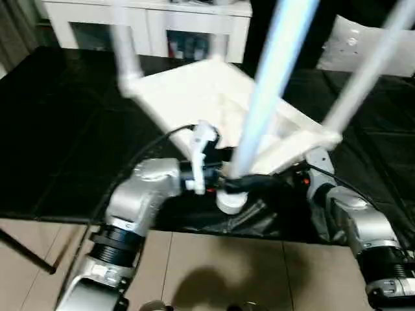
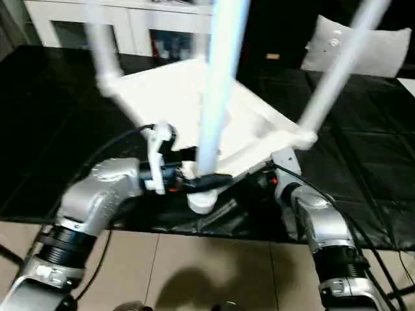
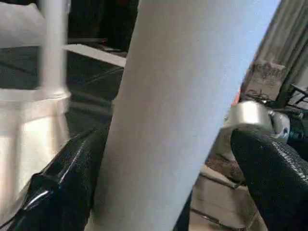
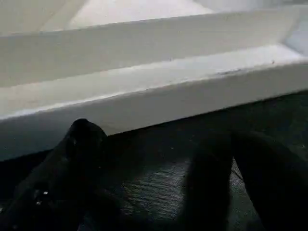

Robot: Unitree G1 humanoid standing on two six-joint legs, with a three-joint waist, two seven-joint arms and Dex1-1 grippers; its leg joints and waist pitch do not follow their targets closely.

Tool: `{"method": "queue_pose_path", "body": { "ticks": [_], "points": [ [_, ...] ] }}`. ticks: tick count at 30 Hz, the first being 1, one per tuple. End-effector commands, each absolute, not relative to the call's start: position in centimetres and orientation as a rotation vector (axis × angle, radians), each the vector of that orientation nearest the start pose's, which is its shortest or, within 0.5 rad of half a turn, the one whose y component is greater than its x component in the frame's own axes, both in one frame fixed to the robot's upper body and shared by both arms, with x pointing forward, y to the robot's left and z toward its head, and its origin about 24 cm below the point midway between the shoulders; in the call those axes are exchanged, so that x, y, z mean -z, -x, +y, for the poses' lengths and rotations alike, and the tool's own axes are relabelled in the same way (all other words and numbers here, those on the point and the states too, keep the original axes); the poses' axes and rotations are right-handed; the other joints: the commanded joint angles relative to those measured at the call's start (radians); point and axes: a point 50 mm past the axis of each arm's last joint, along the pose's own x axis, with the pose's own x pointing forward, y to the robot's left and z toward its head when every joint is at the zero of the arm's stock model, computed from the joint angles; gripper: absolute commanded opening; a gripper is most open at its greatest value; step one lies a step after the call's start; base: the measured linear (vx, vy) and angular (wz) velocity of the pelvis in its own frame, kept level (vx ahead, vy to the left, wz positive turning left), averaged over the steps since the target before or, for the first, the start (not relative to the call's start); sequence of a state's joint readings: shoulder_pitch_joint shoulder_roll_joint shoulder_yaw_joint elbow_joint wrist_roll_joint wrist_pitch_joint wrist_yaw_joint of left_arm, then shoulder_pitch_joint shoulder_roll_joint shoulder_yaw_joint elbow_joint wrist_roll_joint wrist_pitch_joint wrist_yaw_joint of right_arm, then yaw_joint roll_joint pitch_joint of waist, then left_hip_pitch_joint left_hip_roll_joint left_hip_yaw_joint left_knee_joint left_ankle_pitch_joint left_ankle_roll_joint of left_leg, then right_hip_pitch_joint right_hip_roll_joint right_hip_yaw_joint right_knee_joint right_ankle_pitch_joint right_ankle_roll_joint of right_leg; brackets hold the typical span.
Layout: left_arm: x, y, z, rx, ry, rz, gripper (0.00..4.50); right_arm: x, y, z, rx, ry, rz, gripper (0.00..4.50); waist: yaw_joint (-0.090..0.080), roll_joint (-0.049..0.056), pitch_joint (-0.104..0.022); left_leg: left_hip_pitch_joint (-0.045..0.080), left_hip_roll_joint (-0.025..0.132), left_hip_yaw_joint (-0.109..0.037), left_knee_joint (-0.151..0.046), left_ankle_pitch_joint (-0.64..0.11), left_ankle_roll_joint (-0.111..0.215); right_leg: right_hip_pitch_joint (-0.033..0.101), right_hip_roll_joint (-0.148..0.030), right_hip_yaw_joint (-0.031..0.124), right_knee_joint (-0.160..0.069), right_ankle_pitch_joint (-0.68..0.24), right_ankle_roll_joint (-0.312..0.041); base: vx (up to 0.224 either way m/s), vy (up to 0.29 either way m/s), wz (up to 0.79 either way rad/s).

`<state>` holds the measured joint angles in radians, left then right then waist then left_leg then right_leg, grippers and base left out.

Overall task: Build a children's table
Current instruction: Rotate table base

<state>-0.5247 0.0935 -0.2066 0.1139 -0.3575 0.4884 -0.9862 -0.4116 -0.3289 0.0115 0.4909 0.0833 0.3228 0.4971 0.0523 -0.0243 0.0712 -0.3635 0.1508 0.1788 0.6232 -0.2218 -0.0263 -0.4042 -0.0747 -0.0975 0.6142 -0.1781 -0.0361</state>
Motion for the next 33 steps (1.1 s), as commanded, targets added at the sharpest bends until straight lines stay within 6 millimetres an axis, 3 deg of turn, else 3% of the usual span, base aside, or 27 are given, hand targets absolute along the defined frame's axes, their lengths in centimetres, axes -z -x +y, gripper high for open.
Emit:
{"method": "queue_pose_path", "body": {
  "ticks": [1,6,14,16,19,20,21,22,23,24,25,27,29,31,33],
  "points": [
    [-13.2,-27.8,1.4,1.517,0.152,0.049,4.45,-4.6,-33.1,-16.5,-0.545,0.145,0.335,4.5,0.012,-0.008,-0.076,-0.005,0.08,-0.031,-0.072,-0.062,0.071,0.075,-0.103,0.067,-0.074,-0.183,-0.245,0.0,0.0,0.0],
    [-13.4,-28.1,1.4,1.472,0.133,0.032,4.45,-4.6,-33.7,-15.8,-0.56,0.169,0.332,4.5,0.007,-0.004,-0.078,0.0,0.083,-0.032,-0.072,-0.048,0.075,0.07,-0.099,0.066,-0.07,-0.163,-0.248,0.0,0.0,0.0],
    [-13.7,-28.6,1.1,1.424,0.129,0.009,4.45,-4.3,-33.9,-16.1,-0.549,0.163,0.328,4.5,0.02,0.0,-0.08,0.003,0.086,-0.031,-0.071,-0.022,0.085,0.071,-0.099,0.068,-0.06,-0.079,-0.27,0.0,0.0,0.0],
    [-13.7,-28.7,1.1,1.409,0.13,-0.001,4.45,-4.1,-33.8,-16.3,-0.54,0.164,0.331,4.5,0.022,0.005,-0.08,0.003,0.085,-0.031,-0.07,-0.032,0.083,0.071,-0.101,0.068,-0.062,-0.092,-0.269,0.0,0.0,0.0],
    [-13.9,-29.6,0.9,1.314,0.11,-0.054,4.45,-3.9,-33.6,-17.5,-0.487,0.171,0.339,4.5,0.025,0.001,-0.078,0.005,0.085,-0.029,-0.071,-0.055,0.076,0.072,-0.099,0.069,-0.069,-0.12,-0.258,0.0,0.0,0.0],
    [-13.9,-30.0,1.1,1.263,0.087,-0.069,4.45,-3.9,-33.5,-18.1,-0.463,0.166,0.335,4.5,0.028,0.009,-0.078,0.004,0.086,-0.032,-0.072,-0.062,0.071,0.072,-0.1,0.068,-0.07,-0.132,-0.252,0.0,0.0,0.0],
    [-13.9,-30.0,1.1,1.263,0.087,-0.069,4.45,-3.9,-33.5,-18.1,-0.463,0.166,0.335,4.5,0.028,0.005,-0.078,0.005,0.086,-0.031,-0.073,-0.068,0.071,0.071,-0.098,0.067,-0.073,-0.136,-0.245,0.0,0.0,0.0],
    [-13.7,-30.4,1.4,1.235,0.065,-0.065,4.45,-4.1,-33.3,-18.6,-0.446,0.158,0.328,4.5,0.03,0.001,-0.077,0.004,0.085,-0.032,-0.073,-0.077,0.07,0.072,-0.099,0.068,-0.074,-0.153,-0.236,0.0,0.0,0.0],
    [-13.3,-30.6,2.1,1.21,0.047,-0.057,4.45,-4.4,-33.1,-19.3,-0.428,0.148,0.311,4.5,0.033,0.007,-0.077,0.005,0.084,-0.031,-0.073,-0.08,0.069,0.072,-0.099,0.068,-0.075,-0.161,-0.228,0.0,0.0,0.0],
    [-13.0,-30.7,2.8,1.194,0.035,-0.045,4.45,-4.7,-32.8,-19.8,-0.415,0.141,0.297,4.5,0.035,0.004,-0.078,0.006,0.084,-0.031,-0.074,-0.083,0.07,0.072,-0.1,0.069,-0.075,-0.171,-0.215,0.0,0.0,0.0],
    [-12.5,-30.6,3.6,1.19,0.025,-0.029,4.45,-5.0,-32.5,-20.2,-0.406,0.134,0.282,4.5,0.04,0.011,-0.08,0.006,0.085,-0.033,-0.074,-0.071,0.068,0.071,-0.099,0.068,-0.072,-0.163,-0.21,0.0,0.0,0.0],
    [-12.4,-30.5,3.8,1.195,0.024,-0.023,4.45,-5.0,-32.4,-20.3,-0.404,0.133,0.278,4.5,0.039,0.007,-0.081,0.003,0.085,-0.033,-0.074,-0.058,0.073,0.071,-0.097,0.067,-0.068,-0.144,-0.21,0.0,0.0,0.0],
    [-11.6,-29.9,5.2,1.209,0.03,0.013,4.45,-5.6,-31.7,-20.8,-0.394,0.106,0.243,4.5,0.042,0.022,-0.081,0.005,0.087,-0.033,-0.074,-0.06,0.073,0.068,-0.097,0.068,-0.069,-0.139,-0.213,0.0,0.0,0.0],
    [-11.3,-29.4,6.2,1.199,0.04,0.031,4.45,-6.0,-31.1,-21.1,-0.388,0.087,0.212,4.5,0.04,0.019,-0.08,0.003,0.088,-0.033,-0.076,-0.072,0.077,0.067,-0.096,0.066,-0.069,-0.141,-0.217,0.0,0.0,0.0],
    [-10.6,-29.1,7.7,1.112,0.034,0.05,4.45,-6.8,-30.2,-21.3,-0.385,0.069,0.164,4.5,0.04,0.031,-0.078,0.003,0.087,-0.033,-0.076,-0.095,0.075,0.066,-0.094,0.067,-0.072,-0.163,-0.216,0.0,0.0,0.0]
  ]
}}
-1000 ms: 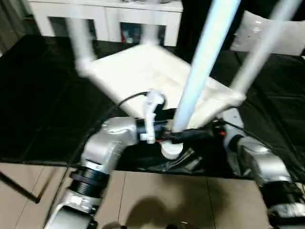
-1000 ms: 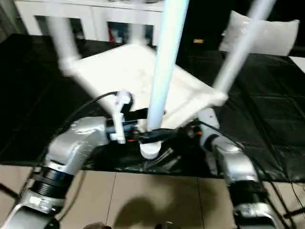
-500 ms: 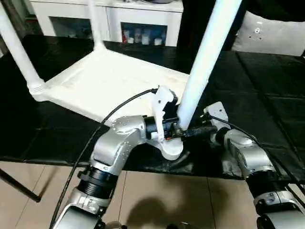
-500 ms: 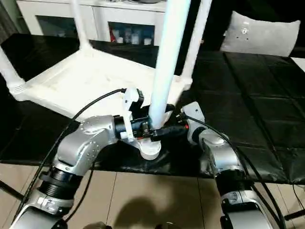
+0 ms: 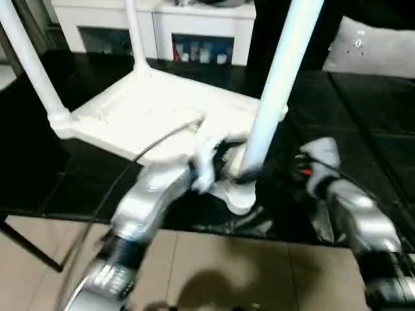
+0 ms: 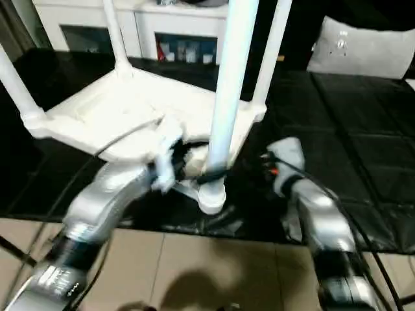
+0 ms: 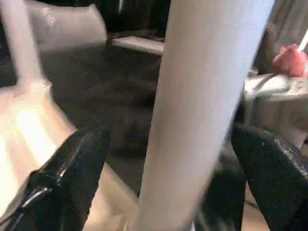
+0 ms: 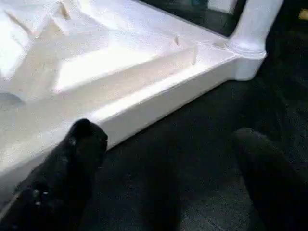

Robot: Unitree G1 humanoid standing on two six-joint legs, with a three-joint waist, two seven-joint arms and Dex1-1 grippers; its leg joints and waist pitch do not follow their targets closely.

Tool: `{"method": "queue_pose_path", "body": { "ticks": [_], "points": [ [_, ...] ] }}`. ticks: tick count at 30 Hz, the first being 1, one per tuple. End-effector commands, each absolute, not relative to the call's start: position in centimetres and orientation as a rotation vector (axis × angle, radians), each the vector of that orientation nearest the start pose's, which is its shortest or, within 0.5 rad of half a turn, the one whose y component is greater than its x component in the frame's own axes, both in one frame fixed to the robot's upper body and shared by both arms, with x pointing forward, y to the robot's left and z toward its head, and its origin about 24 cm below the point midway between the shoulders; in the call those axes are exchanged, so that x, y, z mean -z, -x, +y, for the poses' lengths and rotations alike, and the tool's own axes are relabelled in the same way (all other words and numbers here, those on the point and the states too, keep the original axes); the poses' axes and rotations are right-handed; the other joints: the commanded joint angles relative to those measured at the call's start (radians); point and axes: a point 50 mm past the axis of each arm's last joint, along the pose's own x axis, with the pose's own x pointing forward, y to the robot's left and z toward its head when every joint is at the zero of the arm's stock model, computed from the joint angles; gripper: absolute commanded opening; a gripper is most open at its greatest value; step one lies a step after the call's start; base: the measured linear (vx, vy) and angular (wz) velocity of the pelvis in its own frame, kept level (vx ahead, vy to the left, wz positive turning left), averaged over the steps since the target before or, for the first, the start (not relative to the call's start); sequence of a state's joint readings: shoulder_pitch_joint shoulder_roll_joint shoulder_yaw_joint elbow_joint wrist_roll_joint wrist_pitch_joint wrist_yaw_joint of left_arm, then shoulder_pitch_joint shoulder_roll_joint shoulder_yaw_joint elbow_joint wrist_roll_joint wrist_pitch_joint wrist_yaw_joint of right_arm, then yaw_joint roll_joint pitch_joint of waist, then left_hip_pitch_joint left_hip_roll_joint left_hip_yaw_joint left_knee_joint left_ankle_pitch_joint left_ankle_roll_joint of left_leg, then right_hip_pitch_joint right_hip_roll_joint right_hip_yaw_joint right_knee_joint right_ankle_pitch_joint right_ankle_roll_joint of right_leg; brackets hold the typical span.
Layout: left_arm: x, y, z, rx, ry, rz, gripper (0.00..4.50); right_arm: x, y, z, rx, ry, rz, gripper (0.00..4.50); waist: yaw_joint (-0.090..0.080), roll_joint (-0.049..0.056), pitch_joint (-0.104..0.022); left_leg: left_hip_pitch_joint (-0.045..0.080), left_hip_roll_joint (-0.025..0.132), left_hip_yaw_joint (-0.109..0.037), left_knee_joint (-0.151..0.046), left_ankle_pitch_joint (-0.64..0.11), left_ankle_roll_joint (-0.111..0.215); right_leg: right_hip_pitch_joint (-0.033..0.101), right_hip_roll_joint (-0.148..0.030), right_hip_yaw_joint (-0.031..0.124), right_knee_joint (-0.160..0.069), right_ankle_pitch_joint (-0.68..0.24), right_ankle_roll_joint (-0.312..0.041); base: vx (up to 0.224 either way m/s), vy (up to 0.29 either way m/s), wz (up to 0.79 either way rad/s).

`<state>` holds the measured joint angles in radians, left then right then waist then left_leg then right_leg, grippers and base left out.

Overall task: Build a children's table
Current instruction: Rotate table base

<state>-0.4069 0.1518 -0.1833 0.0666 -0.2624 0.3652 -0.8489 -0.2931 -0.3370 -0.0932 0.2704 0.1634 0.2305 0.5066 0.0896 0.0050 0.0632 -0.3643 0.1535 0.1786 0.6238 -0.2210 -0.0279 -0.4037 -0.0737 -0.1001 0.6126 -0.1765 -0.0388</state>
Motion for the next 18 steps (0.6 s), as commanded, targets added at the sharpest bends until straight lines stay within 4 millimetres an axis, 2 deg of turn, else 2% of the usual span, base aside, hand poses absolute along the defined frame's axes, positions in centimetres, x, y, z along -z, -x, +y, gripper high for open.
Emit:
{"method": "queue_pose_path", "body": {
  "ticks": [1,2,4,5,6,7,8,9,10,11,12,13,14,15,16,18],
  "points": [
    [-10.4,-29.1,8.1,1.08,0.028,0.054,4.45,-7.0,-29.9,-21.3,-0.385,0.065,0.151,4.5,0.002,0.0,-0.068,0.002,0.085,-0.034,-0.08,-0.117,0.073,0.067,-0.096,0.068,-0.077,-0.202,-0.198,0.0,0.0,0.0],
    [-10.3,-29.0,8.5,1.052,0.021,0.054,4.45,-7.1,-29.6,-21.2,-0.388,0.067,0.144,4.5,0.001,0.0,-0.067,0.005,0.081,-0.033,-0.08,-0.134,0.067,0.063,-0.095,0.066,-0.084,-0.257,-0.184,0.0,0.0,0.0],
    [-10.1,-28.9,9.1,1.0,0.007,0.052,4.45,-7.3,-29.2,-21.1,-0.393,0.069,0.134,4.5,0.002,0.002,-0.065,0.007,0.082,-0.033,-0.081,-0.147,0.059,0.061,-0.095,0.067,-0.091,-0.297,-0.166,0.0,0.0,0.0],
    [-10.0,-28.7,9.9,0.929,-0.001,0.041,4.45,-7.5,-28.4,-20.7,-0.401,0.066,0.126,4.5,0.0,-0.005,-0.062,0.005,0.084,-0.036,-0.086,-0.158,0.051,0.061,-0.092,0.067,-0.092,-0.341,-0.14,0.0,0.0,0.0],
    [-10.0,-28.7,9.9,0.929,-0.001,0.041,4.45,-7.5,-28.4,-20.7,-0.401,0.066,0.126,4.5,0.001,-0.002,-0.062,0.006,0.085,-0.036,-0.086,-0.164,0.051,0.058,-0.094,0.067,-0.094,-0.352,-0.135,0.0,0.0,0.0],
    [-10.1,-28.5,10.5,0.874,-0.001,0.034,4.45,-7.6,-27.8,-20.2,-0.415,0.053,0.128,4.5,-0.006,-0.021,-0.061,0.006,0.08,-0.033,-0.087,-0.173,0.051,0.056,-0.09,0.065,-0.101,-0.387,-0.12,0.0,0.0,0.0],
    [-10.0,-28.1,11.6,0.801,0.003,0.042,4.45,-7.7,-27.1,-19.7,-0.419,0.044,0.133,4.5,-0.002,-0.021,-0.063,0.005,0.084,-0.035,-0.087,-0.154,0.047,0.058,-0.093,0.068,-0.094,-0.373,-0.115,0.0,0.0,0.0],
    [-10.0,-27.8,12.3,0.751,0.005,0.05,4.45,-7.8,-26.7,-19.4,-0.422,0.039,0.136,4.5,0.0,-0.015,-0.061,0.003,0.087,-0.036,-0.088,-0.153,0.051,0.056,-0.097,0.07,-0.094,-0.372,-0.115,0.0,0.0,0.0],
    [-9.9,-27.7,12.6,0.732,0.007,0.053,4.45,-7.9,-26.6,-19.4,-0.416,0.035,0.138,4.5,-0.003,-0.013,-0.059,0.001,0.088,-0.037,-0.09,-0.156,0.049,0.056,-0.095,0.069,-0.094,-0.375,-0.111,0.0,0.0,0.0],
    [-9.8,-27.4,13.4,0.663,0.011,0.065,4.45,-8.0,-26.4,-19.3,-0.39,0.019,0.137,4.5,-0.008,-0.016,-0.06,0.003,0.083,-0.036,-0.09,-0.162,0.046,0.052,-0.091,0.067,-0.097,-0.397,-0.1,0.0,0.0,0.0],
    [-9.8,-27.3,13.8,0.621,0.008,0.064,4.45,-8.1,-26.3,-19.4,-0.373,0.006,0.133,4.5,-0.012,-0.024,-0.059,0.002,0.083,-0.035,-0.09,-0.168,0.046,0.05,-0.091,0.066,-0.101,-0.409,-0.096,0.0,0.0,0.0],
    [-9.9,-27.1,14.1,0.584,0.005,0.058,4.45,-8.2,-26.1,-19.4,-0.358,-0.003,0.133,4.5,-0.011,-0.018,-0.057,0.005,0.08,-0.035,-0.09,-0.178,0.041,0.047,-0.09,0.067,-0.105,-0.435,-0.085,0.0,0.0,0.0],
    [-9.9,-27.0,14.3,0.552,0.004,0.057,4.45,-8.2,-26.0,-19.4,-0.343,-0.004,0.136,4.5,-0.013,-0.017,-0.055,0.005,0.078,-0.036,-0.09,-0.188,0.038,0.044,-0.09,0.065,-0.11,-0.461,-0.072,0.0,0.0,0.0],
    [-9.9,-26.9,14.5,0.525,0.003,0.056,4.45,-8.2,-25.9,-19.5,-0.33,-0.005,0.137,4.5,-0.015,-0.026,-0.055,0.004,0.078,-0.035,-0.092,-0.189,0.036,0.045,-0.087,0.065,-0.111,-0.466,-0.064,0.0,0.0,0.0],
    [-9.9,-26.8,14.8,0.487,-0.003,0.047,4.45,-8.3,-25.8,-19.4,-0.319,-0.009,0.139,4.5,-0.012,-0.022,-0.055,0.006,0.079,-0.037,-0.091,-0.191,0.033,0.044,-0.09,0.066,-0.11,-0.467,-0.061,0.0,0.0,0.0],
    [-10.1,-26.1,15.9,0.363,-0.009,0.024,4.45,-8.4,-25.3,-19.0,-0.303,0.005,0.149,4.5,-0.014,-0.024,-0.054,0.002,0.083,-0.039,-0.095,-0.198,0.026,0.045,-0.088,0.067,-0.109,-0.442,-0.053,0.0,0.0,0.0]
  ]
}}
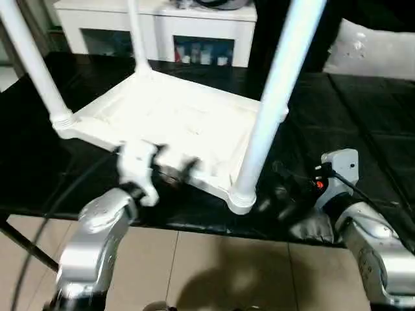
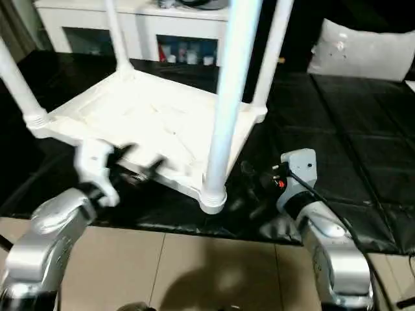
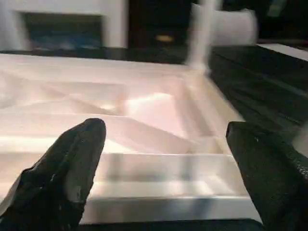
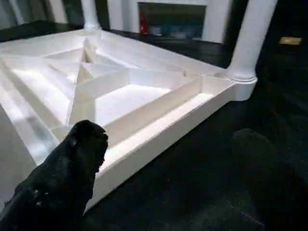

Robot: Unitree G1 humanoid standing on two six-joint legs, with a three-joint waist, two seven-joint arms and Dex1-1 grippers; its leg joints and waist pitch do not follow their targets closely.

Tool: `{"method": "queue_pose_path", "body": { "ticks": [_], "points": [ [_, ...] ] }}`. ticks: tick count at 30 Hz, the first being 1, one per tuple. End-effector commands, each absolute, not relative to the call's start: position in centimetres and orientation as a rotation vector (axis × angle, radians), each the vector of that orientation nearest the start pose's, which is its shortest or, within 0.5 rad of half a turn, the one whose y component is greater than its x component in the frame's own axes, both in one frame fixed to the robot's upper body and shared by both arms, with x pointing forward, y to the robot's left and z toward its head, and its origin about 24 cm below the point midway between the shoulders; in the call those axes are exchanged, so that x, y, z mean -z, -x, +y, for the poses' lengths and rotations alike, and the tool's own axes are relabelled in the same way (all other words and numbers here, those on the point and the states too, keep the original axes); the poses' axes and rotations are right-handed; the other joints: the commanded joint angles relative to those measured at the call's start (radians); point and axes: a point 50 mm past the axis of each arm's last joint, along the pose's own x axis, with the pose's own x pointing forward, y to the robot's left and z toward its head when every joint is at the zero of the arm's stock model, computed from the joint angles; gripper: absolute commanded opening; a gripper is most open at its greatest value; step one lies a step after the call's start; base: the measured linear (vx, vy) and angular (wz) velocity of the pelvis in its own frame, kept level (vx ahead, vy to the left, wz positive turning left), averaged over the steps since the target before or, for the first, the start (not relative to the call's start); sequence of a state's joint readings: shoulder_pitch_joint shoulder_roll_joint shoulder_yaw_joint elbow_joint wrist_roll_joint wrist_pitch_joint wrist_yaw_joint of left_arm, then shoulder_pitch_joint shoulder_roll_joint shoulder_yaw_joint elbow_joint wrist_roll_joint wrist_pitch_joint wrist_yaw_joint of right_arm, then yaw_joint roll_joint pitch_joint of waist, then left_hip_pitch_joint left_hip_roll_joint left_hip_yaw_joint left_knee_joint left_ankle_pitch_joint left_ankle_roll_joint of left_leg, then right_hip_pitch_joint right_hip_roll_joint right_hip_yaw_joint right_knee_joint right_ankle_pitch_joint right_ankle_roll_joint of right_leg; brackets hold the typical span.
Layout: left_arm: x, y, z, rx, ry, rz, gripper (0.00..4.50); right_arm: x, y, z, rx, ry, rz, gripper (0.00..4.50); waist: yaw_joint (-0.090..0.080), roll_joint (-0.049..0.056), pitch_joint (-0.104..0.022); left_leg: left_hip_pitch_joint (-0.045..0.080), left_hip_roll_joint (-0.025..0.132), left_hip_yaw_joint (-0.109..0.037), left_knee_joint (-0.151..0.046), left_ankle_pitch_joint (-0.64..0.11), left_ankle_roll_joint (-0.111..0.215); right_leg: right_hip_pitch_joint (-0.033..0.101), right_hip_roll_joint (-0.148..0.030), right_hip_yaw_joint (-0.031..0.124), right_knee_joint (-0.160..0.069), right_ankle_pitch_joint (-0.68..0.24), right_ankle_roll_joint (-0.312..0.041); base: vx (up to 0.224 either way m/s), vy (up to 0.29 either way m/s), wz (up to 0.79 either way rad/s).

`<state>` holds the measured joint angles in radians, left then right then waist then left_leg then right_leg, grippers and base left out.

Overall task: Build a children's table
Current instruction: Rotate table base

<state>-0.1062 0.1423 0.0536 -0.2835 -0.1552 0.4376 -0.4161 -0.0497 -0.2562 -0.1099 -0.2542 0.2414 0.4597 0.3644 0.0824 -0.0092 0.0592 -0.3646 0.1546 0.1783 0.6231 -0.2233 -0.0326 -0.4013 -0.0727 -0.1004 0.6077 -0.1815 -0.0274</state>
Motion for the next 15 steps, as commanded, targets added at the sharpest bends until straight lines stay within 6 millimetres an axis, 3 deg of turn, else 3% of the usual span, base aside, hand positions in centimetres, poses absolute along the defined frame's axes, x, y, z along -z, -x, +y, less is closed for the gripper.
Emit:
{"method": "queue_pose_path", "body": {
  "ticks": [1,4,6,9,15],
  "points": [
    [-10.2,-25.7,16.4,0.298,-0.022,0.009,4.45,-8.5,-25.1,-19.0,-0.297,0.031,0.165,4.5,-0.006,-0.01,-0.052,0.006,0.083,-0.039,-0.094,-0.199,0.027,0.041,-0.087,0.068,-0.103,-0.427,-0.059,0.0,0.0,0.0],
    [-10.2,-25.3,16.9,0.248,-0.061,0.005,4.45,-8.5,-24.9,-18.9,-0.287,0.047,0.186,4.5,-0.007,-0.012,-0.052,0.004,0.079,-0.038,-0.094,-0.188,0.031,0.041,-0.084,0.069,-0.101,-0.393,-0.056,0.0,0.0,0.0],
    [-9.8,-25.0,16.9,0.246,-0.022,0.028,4.45,-8.5,-24.9,-18.5,-0.269,0.023,0.182,4.5,-0.005,-0.02,-0.05,0.005,0.076,-0.038,-0.094,-0.197,0.031,0.038,-0.089,0.069,-0.107,-0.44,-0.042,0.0,0.0,0.0],
    [-9.3,-24.7,16.7,0.247,-0.022,0.047,4.45,-8.8,-24.9,-17.5,-0.299,0.057,0.121,4.5,-0.006,-0.02,-0.048,0.004,0.078,-0.04,-0.096,-0.216,0.018,0.034,-0.089,0.068,-0.111,-0.455,-0.026,0.0,0.0,0.0],
    [-8.8,-23.9,16.5,0.225,0.002,0.053,4.45,-8.3,-24.8,-17.5,-0.251,0.028,0.137,4.5,-0.008,-0.02,-0.051,0.004,0.082,-0.042,-0.1,-0.208,0.008,0.04,-0.088,0.073,-0.099,-0.356,-0.051,0.0,0.0,0.0]
  ]
}}
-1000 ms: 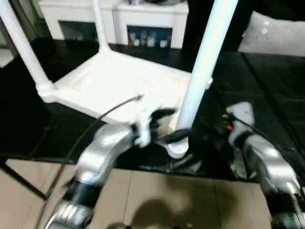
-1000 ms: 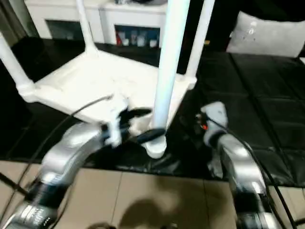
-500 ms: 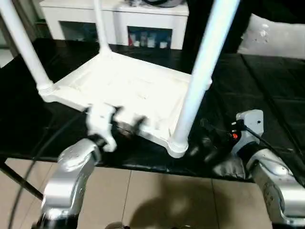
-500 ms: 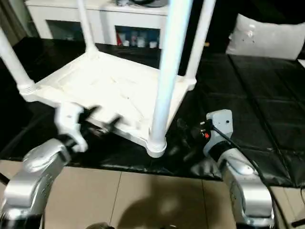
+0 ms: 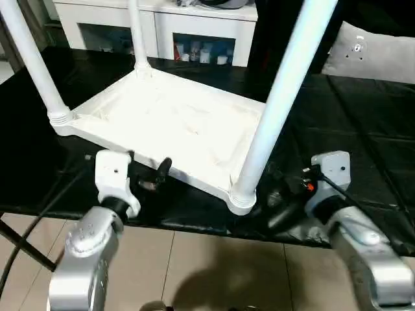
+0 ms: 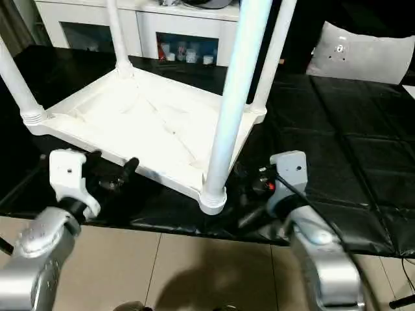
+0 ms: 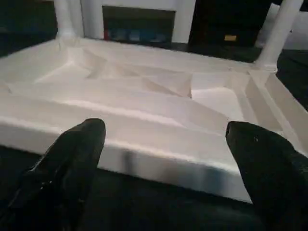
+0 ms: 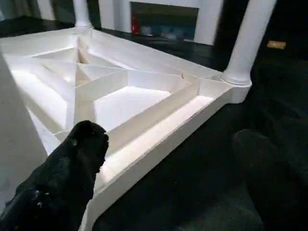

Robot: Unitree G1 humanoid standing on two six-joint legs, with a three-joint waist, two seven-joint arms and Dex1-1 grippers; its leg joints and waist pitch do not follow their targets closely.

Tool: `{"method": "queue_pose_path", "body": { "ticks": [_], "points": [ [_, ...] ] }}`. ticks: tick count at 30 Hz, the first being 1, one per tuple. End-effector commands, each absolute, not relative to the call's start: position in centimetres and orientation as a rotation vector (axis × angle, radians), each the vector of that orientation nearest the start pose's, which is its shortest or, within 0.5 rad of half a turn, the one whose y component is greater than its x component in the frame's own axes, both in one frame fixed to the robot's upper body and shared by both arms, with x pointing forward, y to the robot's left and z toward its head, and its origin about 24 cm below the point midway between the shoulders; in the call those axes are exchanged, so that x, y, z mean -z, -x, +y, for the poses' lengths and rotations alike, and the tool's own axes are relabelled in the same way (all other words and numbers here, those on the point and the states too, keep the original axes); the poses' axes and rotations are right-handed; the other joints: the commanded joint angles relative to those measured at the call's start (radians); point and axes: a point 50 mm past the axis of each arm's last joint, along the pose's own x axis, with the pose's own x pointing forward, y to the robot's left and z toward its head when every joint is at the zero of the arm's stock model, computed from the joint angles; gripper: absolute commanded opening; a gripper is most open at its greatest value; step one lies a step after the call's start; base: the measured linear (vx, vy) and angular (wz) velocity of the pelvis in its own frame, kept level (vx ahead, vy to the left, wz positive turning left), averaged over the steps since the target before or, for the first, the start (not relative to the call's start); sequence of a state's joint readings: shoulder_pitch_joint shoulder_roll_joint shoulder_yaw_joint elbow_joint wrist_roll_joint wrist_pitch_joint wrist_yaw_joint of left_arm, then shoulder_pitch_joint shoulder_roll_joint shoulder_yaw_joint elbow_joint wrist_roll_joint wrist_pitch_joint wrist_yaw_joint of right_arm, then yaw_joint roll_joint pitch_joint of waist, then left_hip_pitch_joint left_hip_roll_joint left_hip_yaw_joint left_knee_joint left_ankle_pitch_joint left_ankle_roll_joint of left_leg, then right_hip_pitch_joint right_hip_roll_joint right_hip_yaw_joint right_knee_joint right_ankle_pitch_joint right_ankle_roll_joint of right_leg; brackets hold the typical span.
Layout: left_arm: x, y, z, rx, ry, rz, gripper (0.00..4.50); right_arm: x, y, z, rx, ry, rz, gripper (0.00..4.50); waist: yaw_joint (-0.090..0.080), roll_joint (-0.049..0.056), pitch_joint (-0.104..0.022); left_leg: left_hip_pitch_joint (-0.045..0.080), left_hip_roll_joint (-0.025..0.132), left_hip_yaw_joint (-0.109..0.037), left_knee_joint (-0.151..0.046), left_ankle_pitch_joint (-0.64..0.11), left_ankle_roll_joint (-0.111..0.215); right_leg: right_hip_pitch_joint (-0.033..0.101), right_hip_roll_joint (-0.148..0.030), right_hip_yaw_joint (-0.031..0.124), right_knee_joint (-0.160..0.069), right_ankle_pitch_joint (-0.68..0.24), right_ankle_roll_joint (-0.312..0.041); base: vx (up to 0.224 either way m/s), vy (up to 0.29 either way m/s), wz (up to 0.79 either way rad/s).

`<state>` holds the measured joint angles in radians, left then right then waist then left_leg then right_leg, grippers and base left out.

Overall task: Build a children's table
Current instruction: Rotate table base

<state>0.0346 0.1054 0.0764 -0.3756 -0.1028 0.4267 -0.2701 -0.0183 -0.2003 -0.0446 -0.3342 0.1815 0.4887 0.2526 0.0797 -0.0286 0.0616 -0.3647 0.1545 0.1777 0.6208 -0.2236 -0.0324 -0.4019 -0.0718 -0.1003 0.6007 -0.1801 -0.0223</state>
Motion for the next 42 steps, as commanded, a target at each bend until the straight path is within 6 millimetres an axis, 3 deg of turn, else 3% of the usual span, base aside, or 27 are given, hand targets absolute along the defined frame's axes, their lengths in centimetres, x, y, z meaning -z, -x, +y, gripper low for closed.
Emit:
{"method": "queue_pose_path", "body": {
  "ticks": [1,5,7,9,11,13,14,16,19,21,23,24,25,26,27,28,29,30,31,32,33,34,35,37,38,40,42],
  "points": [
    [-8.8,-23.9,16.5,0.222,0.008,0.052,4.45,-8.2,-24.7,-17.5,-0.26,0.033,0.139,4.5,-0.004,-0.001,-0.051,0.014,0.083,-0.04,-0.101,-0.259,0.002,0.042,-0.088,0.071,-0.092,-0.395,-0.054,0.0,0.0,0.0],
    [-9.0,-23.8,16.6,0.213,0.013,0.041,4.45,-8.1,-24.9,-17.6,-0.307,0.041,0.126,4.5,-0.012,-0.003,-0.033,0.054,0.076,-0.043,-0.109,-0.491,-0.012,0.041,-0.085,0.05,-0.129,-0.672,-0.002,0.0,0.0,0.0],
    [-9.0,-23.7,16.7,0.209,0.02,0.044,4.45,-8.1,-25.1,-17.8,-0.301,0.042,0.125,4.5,-0.034,-0.002,-0.018,0.099,0.069,-0.043,-0.1,-0.601,-0.006,0.037,-0.071,0.011,-0.171,-0.784,0.022,0.0,0.0,0.0],
    [-8.9,-23.6,16.7,0.209,0.023,0.044,4.45,-8.1,-25.1,-17.8,-0.301,0.043,0.124,4.5,-0.053,0.007,-0.016,0.101,0.08,-0.055,-0.112,-0.645,-0.009,0.059,-0.068,-0.007,-0.166,-0.738,0.025,0.0,0.0,0.0],
    [-8.9,-23.6,16.7,0.211,0.024,0.041,4.45,-8.0,-25.0,-17.7,-0.308,0.048,0.127,4.5,-0.068,0.003,-0.022,0.101,0.088,-0.06,-0.12,-0.678,-0.02,0.074,-0.072,-0.003,-0.15,-0.692,0.015,0.062,0.01,-0.03],
    [-8.9,-23.5,16.6,0.212,0.024,0.042,4.45,-7.9,-24.8,-17.6,-0.329,0.062,0.128,4.5,-0.066,-0.005,-0.035,0.084,0.068,-0.044,-0.113,-0.552,0.003,0.096,-0.092,0.024,-0.148,-0.693,-0.031,0.076,0.004,-0.02],
    [-8.9,-23.4,16.6,0.211,0.024,0.044,4.45,-7.9,-24.8,-17.5,-0.336,0.064,0.127,4.5,-0.062,-0.009,-0.035,0.06,0.066,-0.039,-0.113,-0.465,0.026,0.114,-0.095,0.033,-0.146,-0.691,-0.05,0.095,0.001,-0.02],
    [-8.8,-23.3,16.6,0.209,0.025,0.049,4.45,-7.7,-24.8,-17.4,-0.356,0.055,0.132,4.5,-0.058,-0.007,-0.051,0.053,0.061,-0.03,-0.11,-0.34,0.055,0.133,-0.091,0.04,-0.138,-0.611,-0.098,0.099,0.003,-0.02],
    [-8.8,-23.3,16.7,0.21,0.024,0.052,4.45,-7.5,-24.8,-17.3,-0.359,0.047,0.152,4.5,-0.061,0.003,-0.064,0.084,0.07,-0.033,-0.113,-0.179,0.124,0.122,-0.059,0.027,-0.088,-0.294,-0.214,0.127,0.007,0.05],
    [-8.7,-23.3,16.7,0.214,0.019,0.057,4.45,-7.6,-24.5,-17.2,-0.361,0.039,0.141,4.5,-0.061,0.005,-0.07,0.093,0.059,-0.034,-0.099,-0.055,0.187,0.124,-0.055,0.027,-0.059,-0.126,-0.259,0.183,0.009,0.04],
    [-8.6,-23.3,16.7,0.216,0.017,0.059,4.45,-7.7,-24.4,-17.0,-0.38,0.055,0.129,4.5,-0.043,-0.009,-0.075,0.069,0.027,-0.021,-0.073,0.049,0.251,0.152,-0.061,0.047,-0.048,-0.025,-0.288,0.152,0.008,0.05],
    [-8.5,-23.3,16.6,0.221,0.016,0.063,4.45,-7.6,-24.3,-16.9,-0.393,0.068,0.132,4.5,-0.027,-0.019,-0.081,0.032,0.003,-0.016,-0.049,0.087,0.264,0.193,-0.07,0.069,-0.05,0.013,-0.303,0.127,0.008,0.06],
    [-8.5,-23.2,16.5,0.222,0.015,0.064,4.45,-7.6,-24.3,-16.8,-0.393,0.069,0.134,4.5,-0.015,-0.018,-0.085,0.025,-0.001,-0.017,-0.039,0.104,0.259,0.203,-0.075,0.076,-0.048,0.043,-0.316,0.134,0.015,0.11],
    [-8.5,-23.2,16.4,0.226,0.017,0.067,4.45,-7.5,-24.3,-16.9,-0.387,0.07,0.139,4.5,-0.011,-0.014,-0.089,0.022,0.008,-0.036,-0.036,0.251,0.256,0.2,-0.046,0.06,-0.012,0.204,-0.31,0.131,0.017,0.16],
    [-8.5,-23.2,16.4,0.227,0.019,0.067,4.45,-7.5,-24.4,-16.9,-0.382,0.069,0.139,4.5,-0.016,-0.006,-0.094,0.054,0.014,-0.054,-0.035,0.379,0.272,0.168,-0.019,0.042,0.017,0.287,-0.287,0.131,0.017,0.16],
    [-8.5,-23.1,16.3,0.228,0.021,0.067,4.45,-7.5,-24.4,-17.0,-0.378,0.067,0.138,4.5,-0.058,0.007,-0.116,0.233,0.088,-0.167,-0.004,0.799,0.378,-0.008,0.015,0.015,0.091,0.248,-0.145,0.112,-0.014,0.14],
    [-8.5,-23.1,16.3,0.228,0.021,0.067,4.45,-7.5,-24.4,-17.0,-0.378,0.067,0.138,4.5,-0.081,0.006,-0.124,0.304,0.154,-0.233,0.008,1.053,0.449,-0.096,-0.03,0.04,0.104,0.098,-0.045,0.055,-0.021,0.04],
    [-8.5,-23.2,16.3,0.234,0.022,0.071,4.45,-7.5,-24.4,-16.9,-0.378,0.068,0.14,4.5,-0.074,0.003,-0.094,0.256,0.129,-0.205,0.034,1.282,0.407,-0.145,-0.094,0.089,0.086,0.11,0.039,0.055,-0.021,0.04],
    [-8.5,-23.3,16.3,0.238,0.022,0.072,4.45,-7.5,-24.3,-16.8,-0.382,0.068,0.143,4.5,-0.076,-0.051,-0.098,0.129,-0.031,-0.134,0.077,1.054,0.265,-0.037,-0.081,0.14,0.033,0.435,0.039,-0.064,0.003,-0.11],
    [-8.5,-23.3,16.3,0.239,0.022,0.072,4.45,-7.4,-24.2,-16.8,-0.383,0.07,0.146,4.5,-0.039,-0.057,-0.09,0.049,-0.081,-0.093,0.073,0.691,0.208,0.069,-0.082,0.185,0.031,0.711,-0.04,-0.082,0.004,0.06],
    [-8.4,-23.4,16.3,0.239,0.021,0.073,4.45,-7.4,-24.2,-16.7,-0.384,0.073,0.148,4.5,-0.038,-0.072,-0.08,0.008,-0.046,-0.1,0.067,0.51,0.187,0.095,-0.12,0.216,0.024,0.825,-0.094,-0.082,0.004,0.06],
    [-8.5,-23.4,16.3,0.239,0.017,0.074,4.45,-7.4,-24.1,-16.7,-0.385,0.076,0.148,4.5,-0.028,-0.059,-0.083,-0.015,-0.023,-0.1,0.012,0.274,0.113,0.132,-0.09,0.19,0.039,0.938,-0.15,0.0,0.0,0.0],
    [-8.5,-23.5,16.2,0.244,0.013,0.075,4.45,-7.3,-24.0,-16.7,-0.377,0.074,0.152,4.5,-0.031,-0.042,-0.083,0.008,-0.017,-0.091,-0.013,0.227,0.055,0.126,-0.048,0.164,0.036,0.85,-0.179,0.0,0.0,0.0],
    [-8.5,-23.5,16.2,0.247,0.011,0.076,4.45,-7.2,-23.9,-16.7,-0.372,0.071,0.155,4.5,-0.035,-0.017,-0.086,0.05,-0.006,-0.083,-0.025,0.303,0.052,0.095,-0.025,0.141,0.033,0.697,-0.217,-0.044,0.002,0.07],
    [-8.4,-23.5,16.2,0.249,0.008,0.078,4.45,-7.1,-23.9,-16.7,-0.365,0.071,0.158,4.5,-0.048,-0.004,-0.064,0.046,0.017,-0.087,-0.046,0.232,0.036,0.079,-0.023,0.123,0.0,0.29,-0.23,-0.128,-0.011,0.06],
    [-8.4,-23.6,16.1,0.253,0.004,0.084,4.45,-7.0,-24.0,-16.7,-0.352,0.081,0.166,4.5,-0.048,-0.01,-0.046,0.057,0.031,-0.08,-0.063,-0.061,0.026,0.07,-0.034,0.127,-0.029,-0.088,-0.212,-0.132,-0.013,0.06],
    [-8.3,-23.7,16.1,0.264,0.0,0.092,4.45,-7.0,-24.1,-16.7,-0.348,0.089,0.165,4.5,-0.05,-0.009,-0.03,0.064,0.037,-0.074,-0.078,-0.274,0.001,0.057,-0.039,0.131,-0.056,-0.362,-0.165,-0.133,-0.017,0.12]
  ]
}}
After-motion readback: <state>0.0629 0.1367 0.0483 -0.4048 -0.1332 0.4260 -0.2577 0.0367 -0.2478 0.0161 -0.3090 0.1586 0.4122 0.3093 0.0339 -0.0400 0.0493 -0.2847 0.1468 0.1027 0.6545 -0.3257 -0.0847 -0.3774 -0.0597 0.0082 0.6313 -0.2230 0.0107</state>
